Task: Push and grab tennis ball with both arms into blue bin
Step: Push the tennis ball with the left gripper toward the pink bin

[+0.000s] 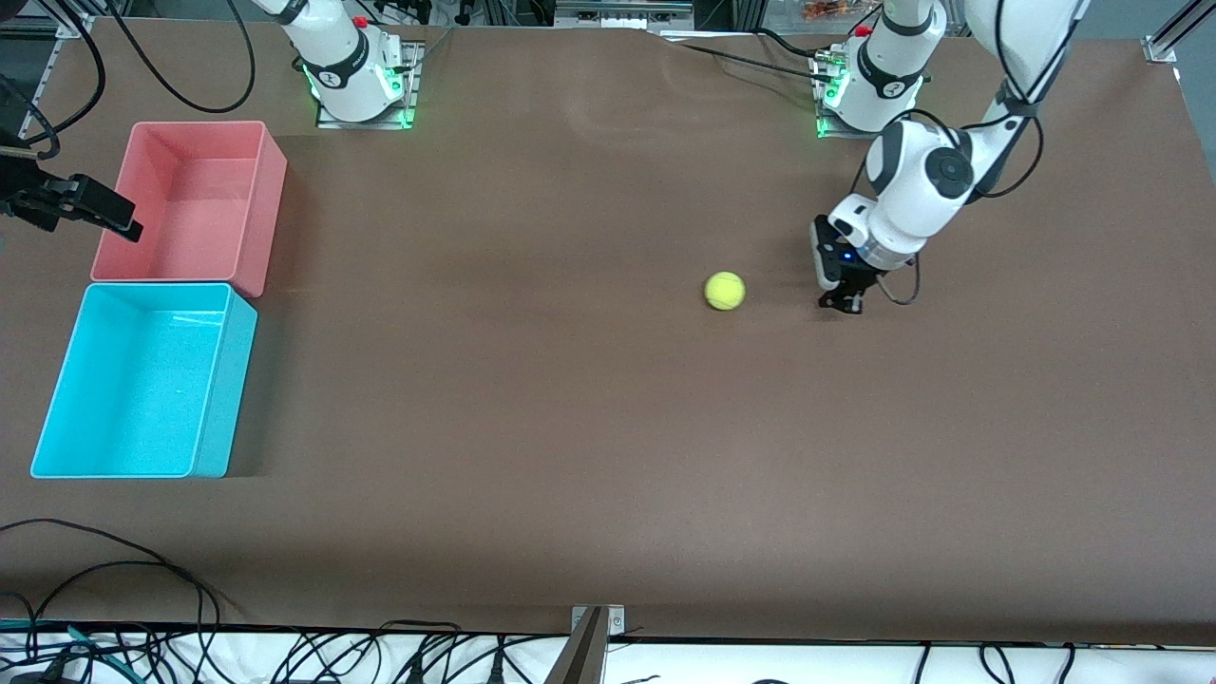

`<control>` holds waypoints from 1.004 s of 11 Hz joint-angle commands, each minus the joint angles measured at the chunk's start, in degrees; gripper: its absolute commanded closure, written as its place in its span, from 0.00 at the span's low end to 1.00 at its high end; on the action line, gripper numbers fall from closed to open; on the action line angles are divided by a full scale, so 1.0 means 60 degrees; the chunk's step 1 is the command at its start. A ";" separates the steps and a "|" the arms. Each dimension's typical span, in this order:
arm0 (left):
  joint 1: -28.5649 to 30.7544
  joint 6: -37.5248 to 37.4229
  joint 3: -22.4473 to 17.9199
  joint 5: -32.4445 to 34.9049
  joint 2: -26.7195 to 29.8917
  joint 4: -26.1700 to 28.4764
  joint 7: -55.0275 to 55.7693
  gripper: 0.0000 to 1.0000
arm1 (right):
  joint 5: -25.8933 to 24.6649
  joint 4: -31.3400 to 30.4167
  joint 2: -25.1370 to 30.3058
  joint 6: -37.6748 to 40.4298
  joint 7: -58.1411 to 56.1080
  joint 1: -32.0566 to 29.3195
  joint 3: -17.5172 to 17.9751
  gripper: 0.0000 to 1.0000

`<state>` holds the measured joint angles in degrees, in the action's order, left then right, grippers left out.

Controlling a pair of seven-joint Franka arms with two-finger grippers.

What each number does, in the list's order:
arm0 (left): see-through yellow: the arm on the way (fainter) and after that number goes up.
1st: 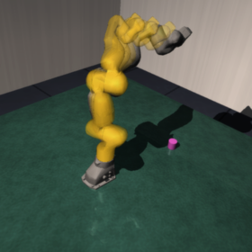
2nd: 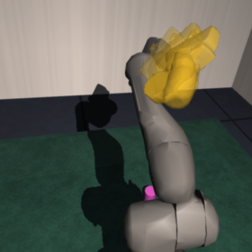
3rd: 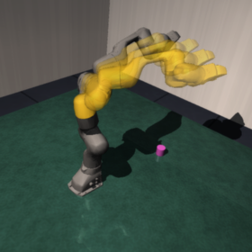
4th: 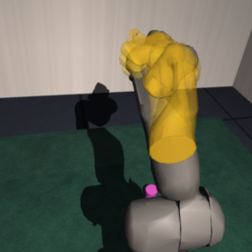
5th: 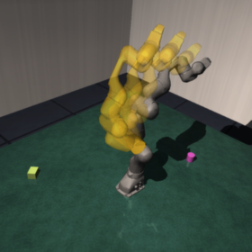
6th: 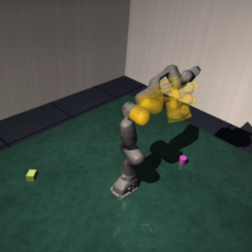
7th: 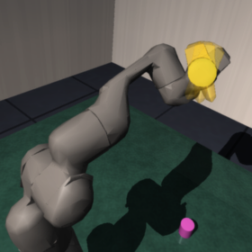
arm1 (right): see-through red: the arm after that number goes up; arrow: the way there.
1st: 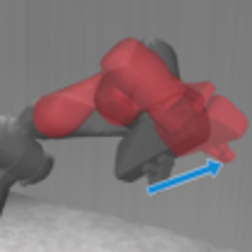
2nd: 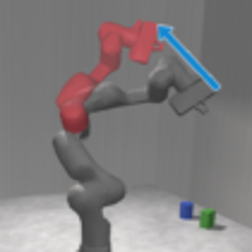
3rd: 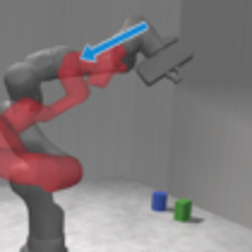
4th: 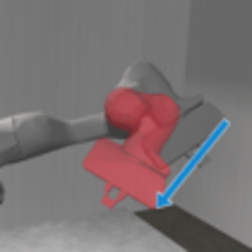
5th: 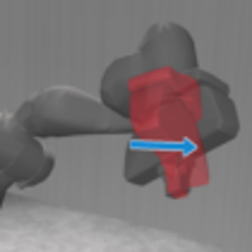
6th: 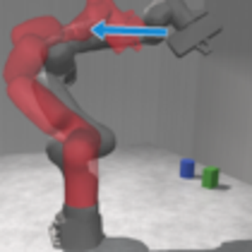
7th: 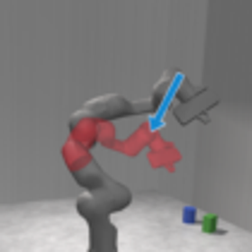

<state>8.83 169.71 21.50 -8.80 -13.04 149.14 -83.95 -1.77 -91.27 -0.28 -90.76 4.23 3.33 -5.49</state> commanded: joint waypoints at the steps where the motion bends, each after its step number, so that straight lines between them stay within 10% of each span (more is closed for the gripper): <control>1: 0.1908 -0.0933 -0.0243 0.1593 0.0502 -0.0216 -0.0672 1.00 | -0.0086 0.0197 -0.0055 0.0170 0.0086 0.0030 0.0051 0.00; 6: 0.3741 -0.4194 -0.0302 0.1584 0.0679 -0.3051 -0.0337 1.00 | -0.0072 0.0197 -0.0129 -0.0151 0.0071 0.0001 0.0051 0.00; 8: 0.3757 -0.5093 -0.0302 0.1686 0.0650 -0.4125 -0.0350 0.61 | -0.0072 0.0197 -0.0129 -0.0137 0.0100 0.0016 0.0051 0.00; 10: 0.3860 -0.5446 -0.0317 0.1555 0.0591 -0.4770 -0.0277 0.00 | -0.0144 0.0342 -0.0042 0.0023 -0.0016 0.0031 0.0051 0.00; 11: 0.3889 -0.5535 -0.0317 0.1467 0.0547 -0.5048 -0.0073 0.00 | -0.0101 0.0503 0.0003 0.0300 -0.0104 0.0031 0.0036 0.00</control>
<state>31.32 138.96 19.25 -0.22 -8.80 122.91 -86.71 -1.77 -91.08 -0.54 -91.70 4.21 3.42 -5.30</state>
